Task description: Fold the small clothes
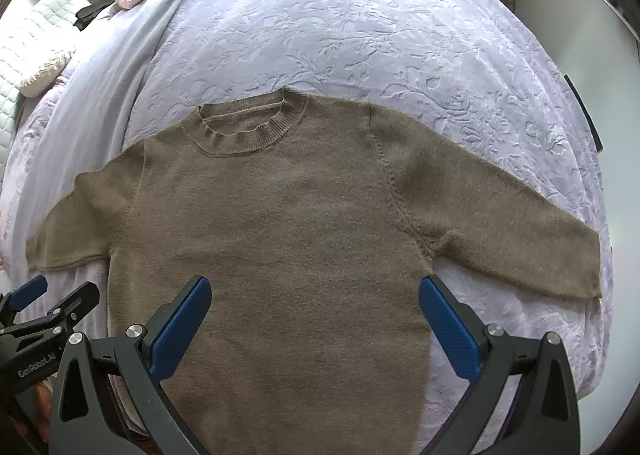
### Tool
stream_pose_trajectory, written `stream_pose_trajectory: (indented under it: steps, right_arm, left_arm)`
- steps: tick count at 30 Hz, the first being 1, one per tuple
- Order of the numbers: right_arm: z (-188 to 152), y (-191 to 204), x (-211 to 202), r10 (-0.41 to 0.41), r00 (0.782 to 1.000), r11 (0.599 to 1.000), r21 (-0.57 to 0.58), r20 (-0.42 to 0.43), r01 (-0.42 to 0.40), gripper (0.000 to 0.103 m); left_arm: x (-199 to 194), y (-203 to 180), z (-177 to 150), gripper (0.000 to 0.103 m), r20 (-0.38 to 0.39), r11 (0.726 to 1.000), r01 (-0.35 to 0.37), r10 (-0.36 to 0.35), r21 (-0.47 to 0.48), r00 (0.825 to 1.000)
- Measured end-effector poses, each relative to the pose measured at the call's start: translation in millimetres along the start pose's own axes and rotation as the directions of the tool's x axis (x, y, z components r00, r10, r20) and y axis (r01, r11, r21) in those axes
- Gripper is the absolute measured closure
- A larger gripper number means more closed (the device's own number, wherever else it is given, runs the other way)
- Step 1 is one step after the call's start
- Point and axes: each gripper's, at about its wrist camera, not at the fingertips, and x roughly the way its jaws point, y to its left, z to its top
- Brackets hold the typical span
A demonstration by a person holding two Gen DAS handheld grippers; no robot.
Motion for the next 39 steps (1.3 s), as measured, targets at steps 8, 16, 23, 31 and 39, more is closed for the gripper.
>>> stream_pose_trajectory:
  steps: [8,16,23,31,39]
  right_arm:
    - [-0.3,-0.8,0.1,-0.001,1.0,1.0,0.001,-0.001,0.001,0.0]
    - [-1.1,-1.4,-0.5,0.0,1.0,1.0,0.001,0.002,0.0,0.0]
    - [-4.6,-3.7,1.8,-0.001,1.0,1.0,0.013,-0.001,0.001,0.0]
    - [-5.3,-3.2,4.6,-0.004,1.0,1.0,0.018,-0.011,0.004,0.0]
    - [-5.3,-2.6,8.9,-0.012,1.0,1.0,0.02,-0.018,0.012,0.0]
  left_arm:
    - [1.1,-1.5,-2.6,0.0,-0.004,1.0,-0.001,0.001,0.002,1.0]
    - [2.9,0.0,-5.8,0.0,-0.011,1.0,0.0,0.0,-0.003,1.0]
    - [5.5,1.6,-5.5,0.0,-0.029,1.0,0.0,0.0,-0.004,1.0]
    - [11.8,5.3,-6.7,0.0,-0.06,1.0,0.003,-0.004,-0.029,0.998]
    - [14.0,2.9,-6.6,0.0,-0.057,1.0,-0.012,0.012,0.003,0.998]
